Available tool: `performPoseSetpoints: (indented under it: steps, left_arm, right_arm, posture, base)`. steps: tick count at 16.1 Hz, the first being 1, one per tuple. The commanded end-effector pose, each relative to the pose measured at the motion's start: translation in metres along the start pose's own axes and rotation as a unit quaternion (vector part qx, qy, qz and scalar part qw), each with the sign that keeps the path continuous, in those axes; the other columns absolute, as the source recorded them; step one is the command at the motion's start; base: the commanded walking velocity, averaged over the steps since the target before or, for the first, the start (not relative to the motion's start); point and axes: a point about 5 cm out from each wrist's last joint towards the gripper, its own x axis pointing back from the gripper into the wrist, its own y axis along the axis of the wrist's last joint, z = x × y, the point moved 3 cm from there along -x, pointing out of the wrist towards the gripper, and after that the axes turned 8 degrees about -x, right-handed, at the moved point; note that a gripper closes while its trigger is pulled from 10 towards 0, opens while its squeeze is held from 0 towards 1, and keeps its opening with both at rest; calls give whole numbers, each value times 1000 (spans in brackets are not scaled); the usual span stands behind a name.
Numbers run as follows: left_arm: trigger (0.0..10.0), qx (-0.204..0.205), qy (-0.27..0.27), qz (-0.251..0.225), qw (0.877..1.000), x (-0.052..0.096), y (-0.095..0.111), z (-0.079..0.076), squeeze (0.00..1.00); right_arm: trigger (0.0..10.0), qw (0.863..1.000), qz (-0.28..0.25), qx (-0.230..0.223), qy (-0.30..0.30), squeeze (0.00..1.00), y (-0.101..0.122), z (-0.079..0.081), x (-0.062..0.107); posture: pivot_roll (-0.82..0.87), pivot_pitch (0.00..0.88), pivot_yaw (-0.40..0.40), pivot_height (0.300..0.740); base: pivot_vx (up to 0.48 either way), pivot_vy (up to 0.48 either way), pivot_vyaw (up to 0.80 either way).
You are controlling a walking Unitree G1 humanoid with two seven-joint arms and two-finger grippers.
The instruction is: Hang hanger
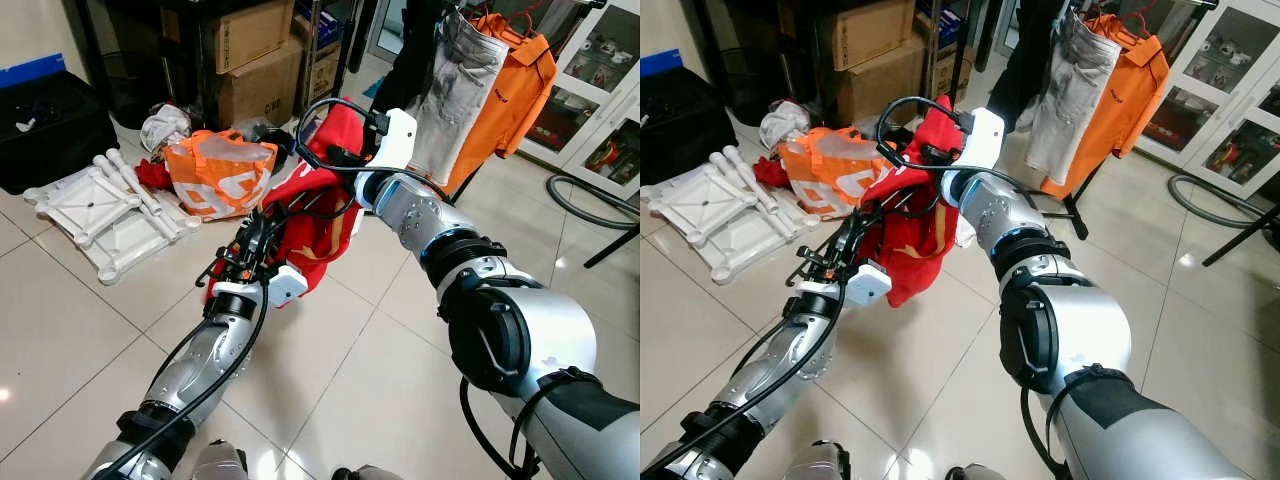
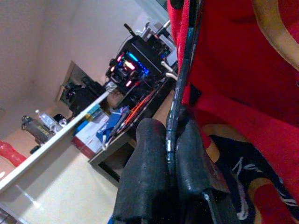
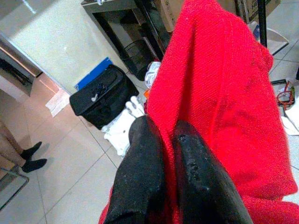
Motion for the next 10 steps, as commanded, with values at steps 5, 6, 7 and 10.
performPoseSetpoints:
  steps: [5, 6, 7, 10]
  left_arm:
    - [10000, 47, 10, -30, 998, -9, 19, 6, 918]
    - [10000, 58, 5, -26, 998, -9, 19, 5, 1000]
    - [10000, 68, -5, -23, 997, -9, 18, 3, 1000]
    - [10000, 92, -35, -23, 995, -7, 21, -5, 1000]
  right_arm:
    - [0, 999, -8, 5, -32, 0, 9, -20, 6]
    - [0, 999, -7, 4, -33, 0, 8, -21, 6]
    - [0, 999, -9, 2, -36, 0, 8, -22, 7]
    - [0, 999, -15, -6, -49, 0, 10, -27, 8]
  posture:
    - [130, 84, -156, 740]
    - [130, 84, -156, 740]
    - [129, 85, -158, 740]
    - [129, 85, -158, 740]
  base:
    - [0, 0, 0]
    - [0, 0, 0]
    - [0, 0, 0]
    - [0, 0, 0]
